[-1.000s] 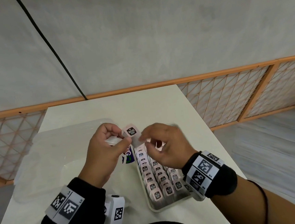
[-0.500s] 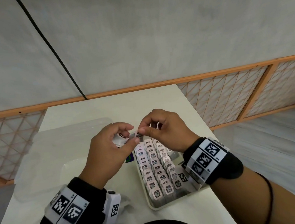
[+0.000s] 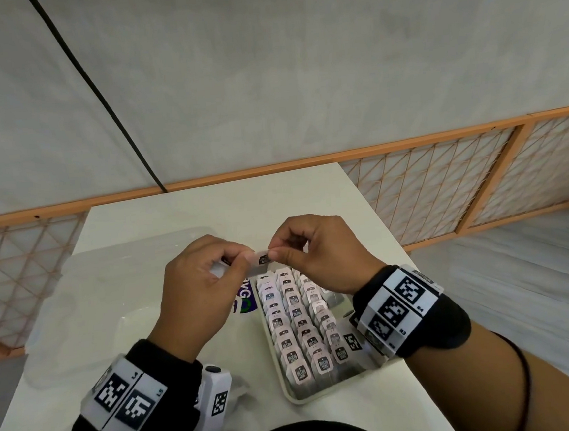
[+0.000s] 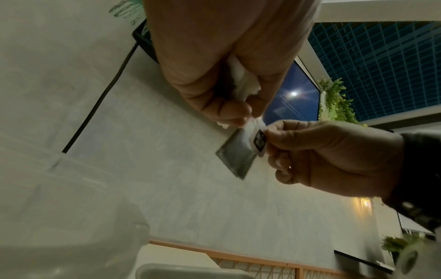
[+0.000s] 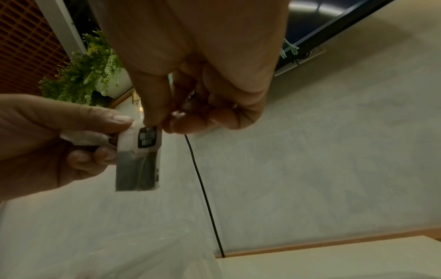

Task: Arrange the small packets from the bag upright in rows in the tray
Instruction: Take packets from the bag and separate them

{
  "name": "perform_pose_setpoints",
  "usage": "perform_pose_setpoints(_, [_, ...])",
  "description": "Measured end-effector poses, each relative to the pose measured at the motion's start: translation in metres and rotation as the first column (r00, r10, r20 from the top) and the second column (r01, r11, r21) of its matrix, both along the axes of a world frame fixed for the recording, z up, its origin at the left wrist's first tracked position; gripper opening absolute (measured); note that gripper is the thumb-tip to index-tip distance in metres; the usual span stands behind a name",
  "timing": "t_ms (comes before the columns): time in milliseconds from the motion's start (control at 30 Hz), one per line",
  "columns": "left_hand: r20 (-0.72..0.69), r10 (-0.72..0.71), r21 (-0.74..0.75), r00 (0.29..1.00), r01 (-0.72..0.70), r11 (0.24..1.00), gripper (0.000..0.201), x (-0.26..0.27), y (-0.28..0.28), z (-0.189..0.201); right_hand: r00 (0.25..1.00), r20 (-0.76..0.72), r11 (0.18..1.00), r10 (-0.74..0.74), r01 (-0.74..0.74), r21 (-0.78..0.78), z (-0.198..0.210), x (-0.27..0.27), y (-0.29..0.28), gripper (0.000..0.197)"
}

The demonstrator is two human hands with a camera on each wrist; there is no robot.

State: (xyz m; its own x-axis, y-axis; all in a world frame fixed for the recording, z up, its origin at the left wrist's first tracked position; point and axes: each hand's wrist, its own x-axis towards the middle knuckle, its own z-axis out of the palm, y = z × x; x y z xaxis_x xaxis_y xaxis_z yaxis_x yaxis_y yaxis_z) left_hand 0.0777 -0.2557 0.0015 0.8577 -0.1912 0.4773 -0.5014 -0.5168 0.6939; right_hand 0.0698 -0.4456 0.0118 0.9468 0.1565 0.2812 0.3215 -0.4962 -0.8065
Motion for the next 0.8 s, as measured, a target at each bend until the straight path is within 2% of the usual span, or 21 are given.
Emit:
perform_pose_setpoints(167, [-0.009,-0.021,0.003,1.0,0.021,1.0,0.011,0.001,0.0,-0.005,0.999,-0.03,0.999,0.03,-0.029,0.017,0.003,0.0,0.0,0.005])
perform_pose_setpoints(300, [-0.029,-0.05,-0.048,0.998,0.048,0.998,0.01,0.001,0.0,-0.002,1.0,-0.01,1.0,0.024,-0.024,-0.012,0.0,0.002,0.002,0.014])
perform_pose_setpoints(567, [-0.226,-0.08,-0.2,0.971,0.035,0.979,0.019,0.001,0.001,-0.002,0.993,-0.115,0.988,0.018,0.0,0.157,0.007,0.002,0.001,0.004])
perform_pose_setpoints(667, [-0.255,-0.089,-0.157,0.963,0.049,0.986,0.005,-0.001,0.002,-0.002,0.988,-0.15,0.965,0.04,0.0,0.261,0.011,0.002,-0.001,0.005])
perform_pose_setpoints(733, [-0.245,-0.09,-0.064,0.965,0.077,0.995,0.008,-0.001,0.001,-0.002,0.984,-0.167,0.946,0.056,0.001,0.324,0.012,0.001,-0.001,0.005])
perform_pose_setpoints(800, [-0.251,-0.084,0.002,0.964,0.088,0.996,0.013,-0.001,0.001,-0.002,0.985,-0.165,0.949,0.059,-0.005,0.314,0.013,0.002,-0.001,0.005])
